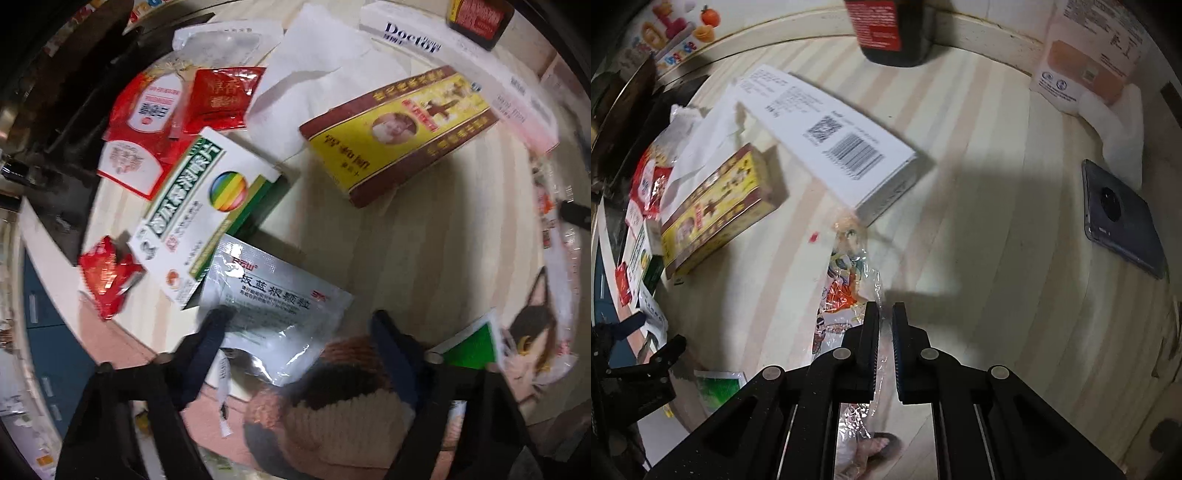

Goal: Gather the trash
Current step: 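Grasp the white sachet with the left tool while the right tool grasps the clear snack bag, then lift the sachet and snack bag and carry both toward the trash bin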

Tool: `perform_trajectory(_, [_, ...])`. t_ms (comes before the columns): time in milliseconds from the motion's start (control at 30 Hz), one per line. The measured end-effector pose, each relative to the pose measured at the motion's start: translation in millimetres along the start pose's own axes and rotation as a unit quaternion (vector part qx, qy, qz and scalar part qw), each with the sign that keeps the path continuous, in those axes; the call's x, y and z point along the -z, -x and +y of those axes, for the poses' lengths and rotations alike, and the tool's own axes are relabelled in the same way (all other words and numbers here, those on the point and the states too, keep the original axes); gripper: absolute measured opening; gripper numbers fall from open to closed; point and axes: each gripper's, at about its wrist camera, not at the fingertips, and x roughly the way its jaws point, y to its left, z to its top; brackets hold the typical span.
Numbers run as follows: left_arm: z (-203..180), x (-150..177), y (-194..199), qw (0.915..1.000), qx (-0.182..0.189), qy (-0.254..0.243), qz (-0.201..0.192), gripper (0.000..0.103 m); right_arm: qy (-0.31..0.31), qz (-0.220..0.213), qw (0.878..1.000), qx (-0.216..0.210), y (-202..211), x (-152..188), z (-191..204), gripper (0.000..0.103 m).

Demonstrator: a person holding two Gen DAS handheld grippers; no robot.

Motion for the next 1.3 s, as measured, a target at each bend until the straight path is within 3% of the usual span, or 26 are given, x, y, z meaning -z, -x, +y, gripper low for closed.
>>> perform_trajectory(67, [5, -1, 3, 0.9987, 0.047, 0.017, 0.005, 0.006, -0.002, 0.000, 1.000, -0.002, -1, 0, -1, 0.007])
perform_trajectory(100, [5, -1, 4, 0.9993, 0.032, 0.017, 0.008, 0.000, -0.001, 0.000, 1.000, -0.003, -1, -2, -2, 0.007])
perform_trajectory(333, [23, 12, 24, 0.9979, 0.038, 0.049, -0.019, 0.000, 0.012, -0.014, 1.000, -0.021, 12, -6, 7, 0.005])
perform_trajectory(567, [55, 34, 85, 0.9923, 0.033, 0.089, -0.080, 0.000, 0.021, -0.036, 0.997, -0.060, 42, 0, 23, 0.004])
perform_trajectory(733, [57, 43, 90, 0.9885, 0.027, 0.107, -0.103, 0.001, 0.027, -0.049, 0.994, -0.094, 56, 1, 38, 0.004])
perform_trajectory(833, [69, 36, 67, 0.9883, 0.058, 0.102, -0.097, 0.009, 0.030, -0.050, 0.993, -0.104, 52, 1, 47, 0.004])
perform_trajectory(867, [72, 32, 49, 0.9882, 0.071, 0.103, -0.090, 0.019, 0.031, -0.049, 0.993, -0.105, 51, 2, 47, 0.004])
perform_trajectory(933, [77, 31, 17, 0.9873, 0.094, 0.106, -0.072, 0.028, 0.034, -0.048, 0.993, -0.102, 46, 2, 50, 0.004])
perform_trajectory(1033, [79, 30, -24, 0.9865, 0.114, 0.113, -0.033, 0.027, 0.035, -0.043, 0.994, -0.095, 41, 1, 49, 0.004])
perform_trajectory(1100, [73, 32, -25, 0.9881, 0.105, 0.099, -0.053, 0.044, 0.032, -0.042, 0.994, -0.092, 40, -1, 45, 0.004])
perform_trajectory(1133, [68, 31, -29, 0.9903, 0.096, 0.091, -0.041, 0.063, 0.031, -0.041, 0.995, -0.090, 40, -2, 42, 0.004])
perform_trajectory(1167, [65, 32, -31, 0.9911, 0.093, 0.087, -0.040, 0.076, 0.030, -0.040, 0.995, -0.088, 40, -3, 40, 0.004])
perform_trajectory(1233, [53, 34, -33, 0.9927, 0.087, 0.064, -0.055, 0.090, 0.023, -0.036, 0.995, -0.088, 38, -5, 35, 0.004])
perform_trajectory(1300, [44, 37, -35, 0.9947, 0.065, 0.050, -0.062, 0.093, 0.017, -0.032, 0.996, -0.087, 36, -8, 30, 0.004])
